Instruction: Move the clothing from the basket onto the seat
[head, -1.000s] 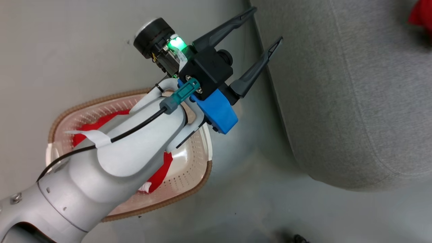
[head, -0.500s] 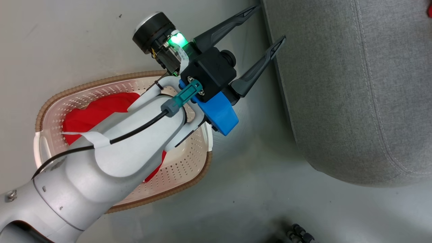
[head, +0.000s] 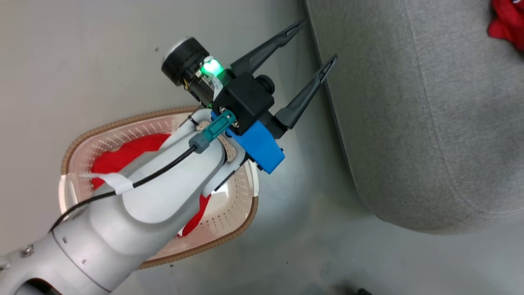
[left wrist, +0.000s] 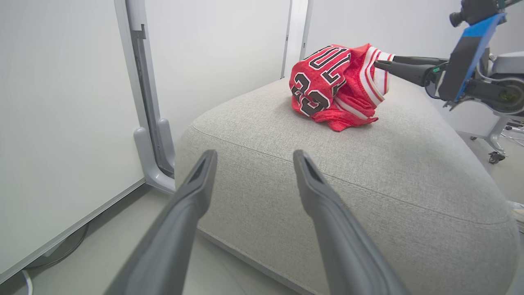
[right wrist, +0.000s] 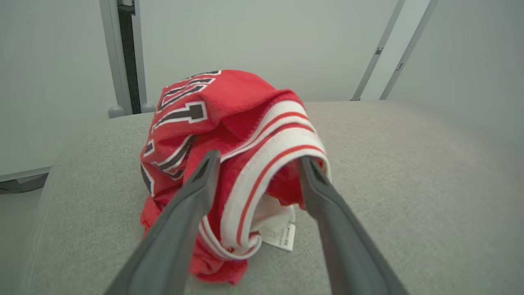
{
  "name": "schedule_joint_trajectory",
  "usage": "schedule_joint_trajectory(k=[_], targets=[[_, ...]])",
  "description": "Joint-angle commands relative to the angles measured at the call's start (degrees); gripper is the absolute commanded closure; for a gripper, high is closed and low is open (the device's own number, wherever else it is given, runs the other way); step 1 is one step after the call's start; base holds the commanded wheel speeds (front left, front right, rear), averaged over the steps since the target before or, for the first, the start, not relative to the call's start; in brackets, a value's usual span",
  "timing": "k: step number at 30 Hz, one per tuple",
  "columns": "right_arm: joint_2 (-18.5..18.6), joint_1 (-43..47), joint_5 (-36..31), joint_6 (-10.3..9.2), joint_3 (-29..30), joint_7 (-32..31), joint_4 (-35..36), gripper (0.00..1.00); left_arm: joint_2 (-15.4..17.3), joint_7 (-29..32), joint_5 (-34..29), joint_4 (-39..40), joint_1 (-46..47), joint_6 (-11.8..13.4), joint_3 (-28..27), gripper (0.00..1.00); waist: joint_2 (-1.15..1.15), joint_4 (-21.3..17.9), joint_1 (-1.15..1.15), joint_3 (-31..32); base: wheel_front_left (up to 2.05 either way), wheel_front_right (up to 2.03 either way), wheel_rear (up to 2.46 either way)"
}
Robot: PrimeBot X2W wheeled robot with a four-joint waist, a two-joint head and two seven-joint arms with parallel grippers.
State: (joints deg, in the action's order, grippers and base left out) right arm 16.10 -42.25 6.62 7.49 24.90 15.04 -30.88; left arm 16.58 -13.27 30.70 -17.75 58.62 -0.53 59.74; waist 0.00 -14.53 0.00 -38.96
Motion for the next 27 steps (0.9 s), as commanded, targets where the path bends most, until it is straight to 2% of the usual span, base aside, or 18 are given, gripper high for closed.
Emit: schedule_joint_trajectory(k=[1, 8, 18, 27], targets=[[-0.9, 3.0, -0.4, 0.01, 0.2, 0.2, 1.2, 0.0, -0.3, -0.6, 0.4, -0.4, -1.1, 0.2, -0.5, 0.0, 0.0, 0.7, 0.0, 3.3, 0.0, 0.0, 0.0], [-4.7, 14.3, -2.5, 0.02, -2.5, 0.2, 9.1, 0.0, -1.3, -1.9, 1.7, -1.8, -7.6, 1.7, -4.0, 0.0, 0.0, 2.4, 0.0, 12.3, 0.0, 0.0, 0.0], [-9.2, 22.6, -3.1, 0.01, -14.3, 0.2, 23.0, 0.0, 0.4, -2.0, -2.6, 3.5, -21.4, 3.0, -16.6, 0.0, 0.0, 7.3, 0.0, 21.6, 0.0, 0.0, 0.0], [-10.8, 27.0, -3.3, 0.01, -19.7, 0.2, 27.8, 0.0, -0.7, -2.0, -7.2, 7.2, -33.5, 3.0, -30.5, 0.0, 0.0, 12.6, 0.0, 27.3, 0.0, 0.0, 0.0]])
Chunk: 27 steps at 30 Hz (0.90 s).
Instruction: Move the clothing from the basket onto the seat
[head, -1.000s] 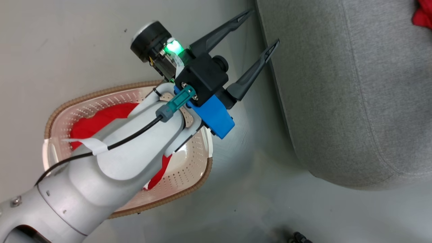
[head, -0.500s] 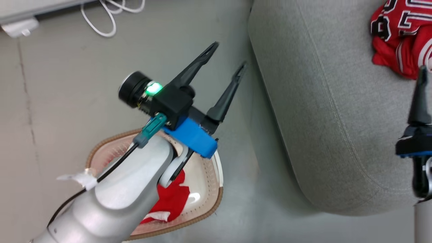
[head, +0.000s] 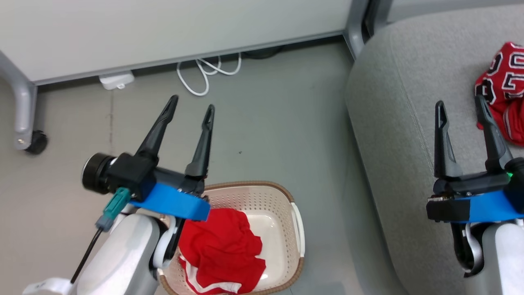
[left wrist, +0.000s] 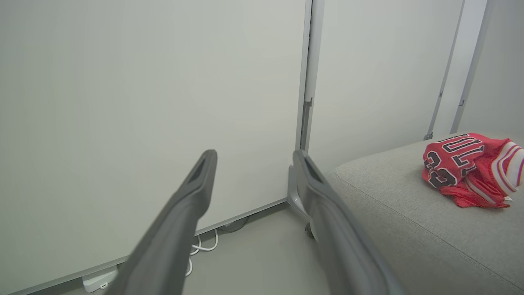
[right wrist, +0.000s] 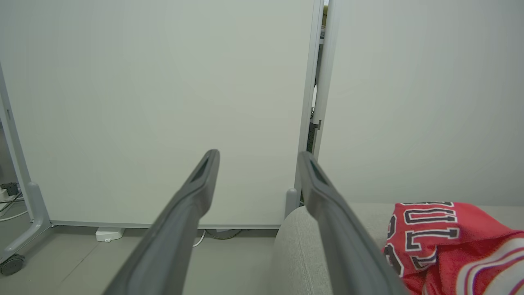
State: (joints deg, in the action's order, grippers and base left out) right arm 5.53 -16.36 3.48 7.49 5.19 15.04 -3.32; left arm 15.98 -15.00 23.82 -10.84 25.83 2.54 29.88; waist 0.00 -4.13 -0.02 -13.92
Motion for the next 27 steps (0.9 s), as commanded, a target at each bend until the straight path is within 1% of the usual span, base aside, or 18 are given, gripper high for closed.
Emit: schedule_joint_trajectory(k=[1, 6, 12, 20, 27], targets=[[-0.5, 2.2, -0.4, 0.02, -0.6, 0.2, 0.5, 0.0, -0.6, -0.3, -1.3, 0.7, -3.3, -0.4, -3.6, 0.0, 0.0, 3.1, 0.02, 3.3, 0.0, 0.0, 0.0], [-1.3, 5.4, -0.4, 0.02, -0.8, 0.2, 0.3, 0.0, -2.5, -0.3, -3.5, 1.5, -8.6, -1.6, -10.0, 0.0, 0.0, 5.3, 0.02, 5.6, 0.0, 0.0, 0.0], [-2.1, 9.2, -1.0, 0.02, -1.1, 0.2, 0.0, 0.0, -4.9, -0.2, -5.9, 0.9, -13.5, -3.8, -15.1, 0.0, 0.0, 6.8, 0.02, 7.8, 0.0, 0.0, 0.0], [-2.6, 13.2, -1.2, 0.02, -0.6, 0.2, -0.5, 0.0, -7.3, -0.2, -8.5, 0.2, -17.9, -6.1, -19.0, 0.0, 0.0, 7.7, 0.02, 10.2, 0.0, 0.0, 0.0], [-2.7, 15.3, 0.5, 0.02, -2.4, 0.2, -2.5, 0.0, -8.7, -0.2, -10.7, -1.3, -20.2, -7.5, -20.9, 0.0, 0.0, 8.2, 0.02, 12.3, 0.0, 0.0, 0.0]])
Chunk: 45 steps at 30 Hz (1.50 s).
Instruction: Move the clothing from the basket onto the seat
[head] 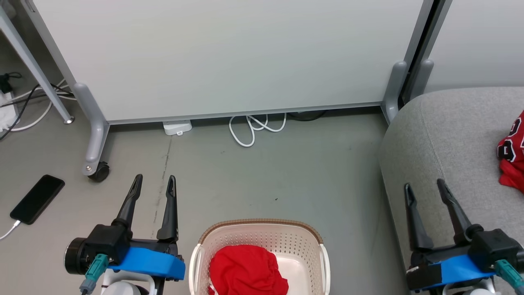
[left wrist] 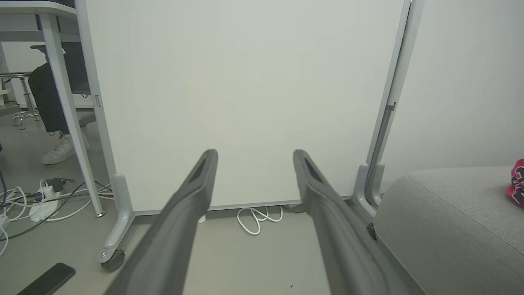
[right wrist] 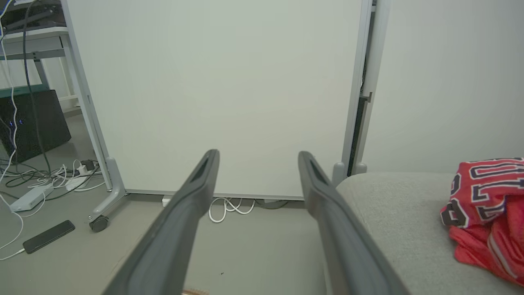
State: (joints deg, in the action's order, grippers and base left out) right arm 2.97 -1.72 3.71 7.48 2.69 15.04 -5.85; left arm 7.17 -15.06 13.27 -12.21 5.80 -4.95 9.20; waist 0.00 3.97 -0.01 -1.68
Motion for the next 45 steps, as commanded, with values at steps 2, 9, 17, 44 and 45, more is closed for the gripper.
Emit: schedule_joint_trajectory(k=[2, 9, 17, 44, 45], targets=[[-0.1, 1.0, 0.6, 0.03, -0.5, 0.2, -0.5, 0.0, -0.2, -0.2, -0.6, -0.4, -0.5, -0.4, -0.5, 0.0, 0.0, 0.1, 0.01, 0.4, 0.0, 0.0, 0.0], [-0.1, 1.4, 0.7, 0.03, -1.2, 0.2, -2.1, 0.0, -1.0, -0.2, -2.2, -1.3, -0.8, -1.1, -1.3, 0.0, 0.0, 0.3, 0.01, 1.3, 0.0, 0.0, 0.0], [-0.1, 1.3, 0.7, 0.03, -1.2, 0.2, -3.0, 0.0, -1.7, -0.2, -3.0, -1.4, -1.0, -1.7, -2.3, 0.0, 0.0, 0.2, 0.01, 1.6, 0.0, 0.0, 0.0], [-0.1, -9.3, -1.7, 0.03, -1.9, 0.2, 0.0, 0.0, 3.4, -0.2, 3.3, -17.4, 19.1, -2.5, 17.2, 0.0, 0.0, -3.4, 0.01, -8.7, 0.0, 0.0, 0.0], [-0.1, -10.0, -1.9, 0.03, -2.0, 0.2, 0.3, 0.0, 3.8, -0.2, 3.7, -18.9, 20.2, -2.5, 18.9, 0.0, 0.0, -3.8, 0.01, -9.8, 0.0, 0.0, 0.0]])
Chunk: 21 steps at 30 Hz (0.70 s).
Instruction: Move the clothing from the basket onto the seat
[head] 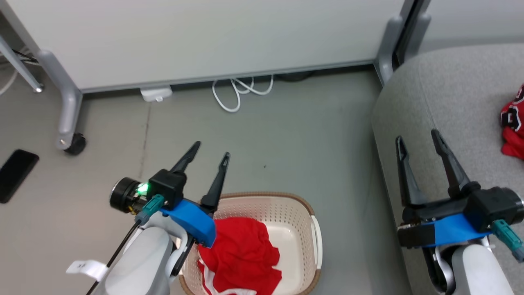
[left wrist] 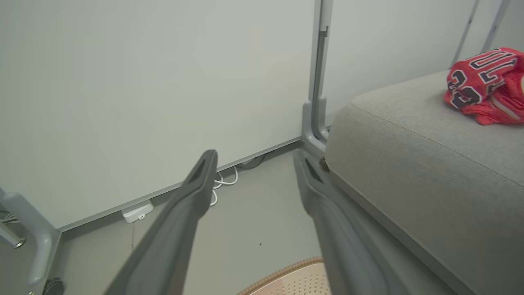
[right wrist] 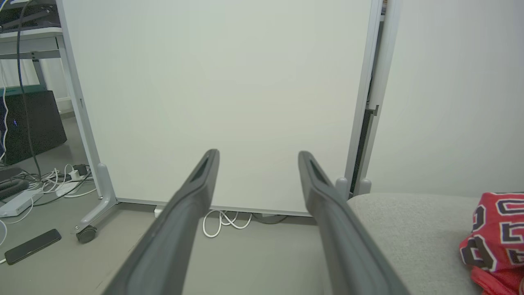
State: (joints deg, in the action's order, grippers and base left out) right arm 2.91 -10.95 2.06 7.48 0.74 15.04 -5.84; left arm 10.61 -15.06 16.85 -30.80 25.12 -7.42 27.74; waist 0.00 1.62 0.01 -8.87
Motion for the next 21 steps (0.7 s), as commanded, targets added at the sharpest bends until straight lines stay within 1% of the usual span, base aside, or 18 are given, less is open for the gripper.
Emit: schedule_joint_trajectory(k=[1, 14, 19, 20, 21], targets=[[0.0, -1.6, -0.5, 0.03, -0.1, 0.2, 0.6, 0.0, 0.5, -0.2, 0.6, -1.3, 2.1, 0.0, 1.6, 0.0, 0.0, -1.9, -0.01, -3.9, 0.0, 0.0, 0.0], [0.0, -12.4, -1.5, 0.03, -1.0, 0.2, 4.1, 0.0, 1.9, 0.3, 4.4, -18.6, 18.3, 0.0, 24.8, 0.0, 0.0, -5.7, -0.01, -21.1, 0.0, 0.0, 0.0], [0.0, -15.5, -1.5, 0.03, -1.7, 0.2, 4.9, 0.0, 1.7, 2.2, 6.1, -24.3, 23.6, 0.0, 32.8, 0.0, 0.0, -6.6, -0.01, -26.8, 0.0, 0.0, 0.0], [0.0, -15.5, -1.5, 0.03, -1.7, 0.2, 4.9, 0.0, 1.7, 2.2, 6.1, -24.3, 23.6, 0.0, 32.8, 0.0, 0.0, -6.6, -0.01, -26.8, 0.0, 0.0, 0.0], [0.0, -16.1, -1.4, 0.03, -1.9, 0.2, 5.1, 0.0, 1.7, 2.7, 6.5, -25.2, 24.5, 0.0, 34.3, 0.0, 0.0, -6.8, -0.01, -28.0, 0.0, 0.0, 0.0]])
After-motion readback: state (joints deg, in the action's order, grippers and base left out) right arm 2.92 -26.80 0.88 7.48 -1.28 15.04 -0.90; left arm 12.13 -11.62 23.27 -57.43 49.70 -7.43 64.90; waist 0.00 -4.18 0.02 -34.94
